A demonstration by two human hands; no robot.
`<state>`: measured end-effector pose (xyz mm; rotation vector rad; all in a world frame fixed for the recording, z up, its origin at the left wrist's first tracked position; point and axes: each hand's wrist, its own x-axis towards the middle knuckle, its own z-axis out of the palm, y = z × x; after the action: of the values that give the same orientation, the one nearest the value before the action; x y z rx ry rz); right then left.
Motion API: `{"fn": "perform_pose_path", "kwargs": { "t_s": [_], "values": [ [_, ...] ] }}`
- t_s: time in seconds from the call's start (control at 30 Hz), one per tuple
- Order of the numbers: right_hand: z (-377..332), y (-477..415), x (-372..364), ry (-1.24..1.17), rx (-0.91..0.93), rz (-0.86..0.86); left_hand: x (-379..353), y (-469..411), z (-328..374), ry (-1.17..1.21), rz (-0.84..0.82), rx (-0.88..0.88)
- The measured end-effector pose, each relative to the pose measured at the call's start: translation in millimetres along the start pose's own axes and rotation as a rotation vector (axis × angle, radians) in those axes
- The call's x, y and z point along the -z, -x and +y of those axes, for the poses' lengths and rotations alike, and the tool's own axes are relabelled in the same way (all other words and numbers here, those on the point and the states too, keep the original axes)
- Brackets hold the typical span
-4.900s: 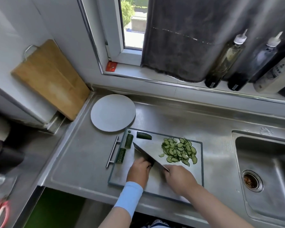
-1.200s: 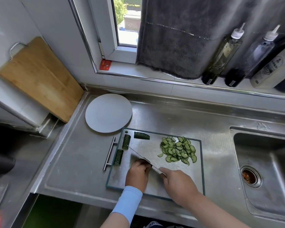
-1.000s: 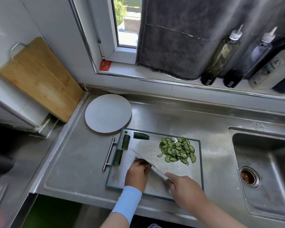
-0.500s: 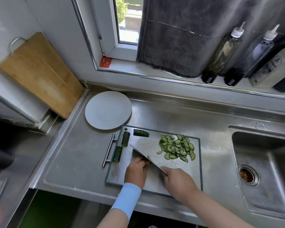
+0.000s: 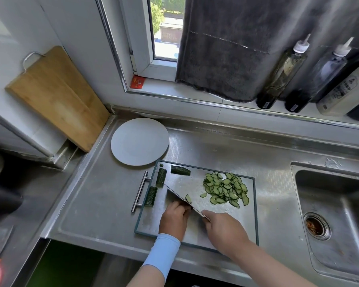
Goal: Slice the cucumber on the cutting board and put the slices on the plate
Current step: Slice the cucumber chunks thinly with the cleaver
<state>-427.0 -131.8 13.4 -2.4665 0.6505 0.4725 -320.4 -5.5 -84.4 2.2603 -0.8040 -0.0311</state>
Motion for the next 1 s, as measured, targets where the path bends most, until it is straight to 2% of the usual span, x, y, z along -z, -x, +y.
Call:
{"fn": "perform_pose_path", "kwargs": {
  "t_s": [0.4,0.7,1.0],
  "values": [
    [20.0,26.9,3.8,0.001,-0.013,0.013,0.0,-0.9,-0.4,-0.002,0.001,-0.020],
    [8.9,4.5,4.2,-0.029,-0.053,-0.067,-1.8,0.1,-3.2,0.018,-0.010,0.007],
    [2.8,-3.0,-3.2,-0.008,-0.021,-0.029,-1.1,0.8,-7.5,0.019,-0.030,0.024]
  ]
}}
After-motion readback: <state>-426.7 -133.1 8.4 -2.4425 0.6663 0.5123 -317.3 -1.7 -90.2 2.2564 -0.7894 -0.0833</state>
